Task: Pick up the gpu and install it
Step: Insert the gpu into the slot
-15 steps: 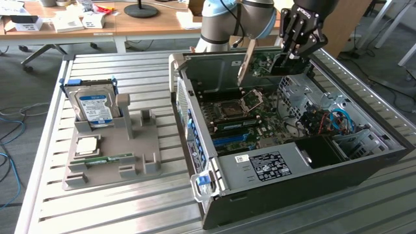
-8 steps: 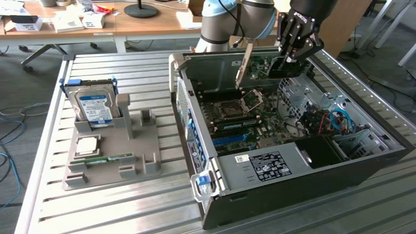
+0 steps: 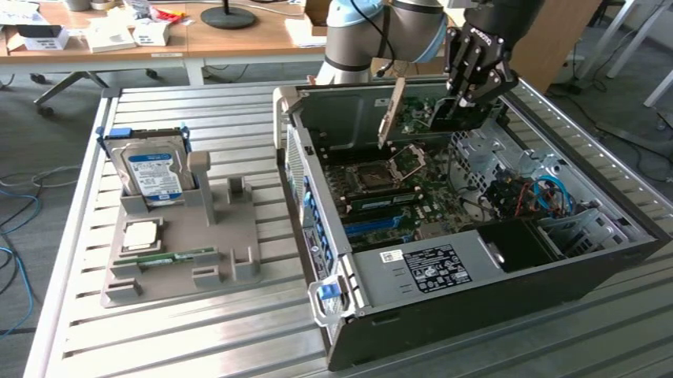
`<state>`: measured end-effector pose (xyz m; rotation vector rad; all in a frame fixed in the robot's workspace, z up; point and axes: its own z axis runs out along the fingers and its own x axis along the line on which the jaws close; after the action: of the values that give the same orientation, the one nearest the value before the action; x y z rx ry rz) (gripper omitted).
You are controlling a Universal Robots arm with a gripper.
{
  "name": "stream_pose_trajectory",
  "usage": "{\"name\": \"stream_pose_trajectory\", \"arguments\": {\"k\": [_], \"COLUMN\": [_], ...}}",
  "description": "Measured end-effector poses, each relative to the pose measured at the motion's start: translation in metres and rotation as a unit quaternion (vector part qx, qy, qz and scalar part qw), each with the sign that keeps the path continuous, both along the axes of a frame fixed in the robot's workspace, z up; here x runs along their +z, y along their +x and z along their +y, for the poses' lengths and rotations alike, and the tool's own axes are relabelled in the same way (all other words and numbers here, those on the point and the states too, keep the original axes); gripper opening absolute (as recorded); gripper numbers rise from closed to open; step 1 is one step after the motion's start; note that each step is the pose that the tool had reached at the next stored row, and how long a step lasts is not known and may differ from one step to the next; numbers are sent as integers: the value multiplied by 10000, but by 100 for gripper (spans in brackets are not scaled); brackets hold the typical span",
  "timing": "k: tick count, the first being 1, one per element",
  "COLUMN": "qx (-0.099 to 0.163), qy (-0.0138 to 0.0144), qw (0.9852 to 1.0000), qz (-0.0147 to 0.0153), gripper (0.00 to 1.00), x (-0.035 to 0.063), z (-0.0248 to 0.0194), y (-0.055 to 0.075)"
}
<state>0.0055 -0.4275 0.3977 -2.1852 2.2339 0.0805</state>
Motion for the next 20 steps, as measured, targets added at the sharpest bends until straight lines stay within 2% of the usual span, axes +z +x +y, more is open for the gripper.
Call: {"name": "stream_pose_trajectory", "arguments": {"k": [20], "qx": [29], "qy": [0], "qw": [10000], "qz": [0], "gripper": [26], "x": [-169], "z": [0], "y": [-41]}}
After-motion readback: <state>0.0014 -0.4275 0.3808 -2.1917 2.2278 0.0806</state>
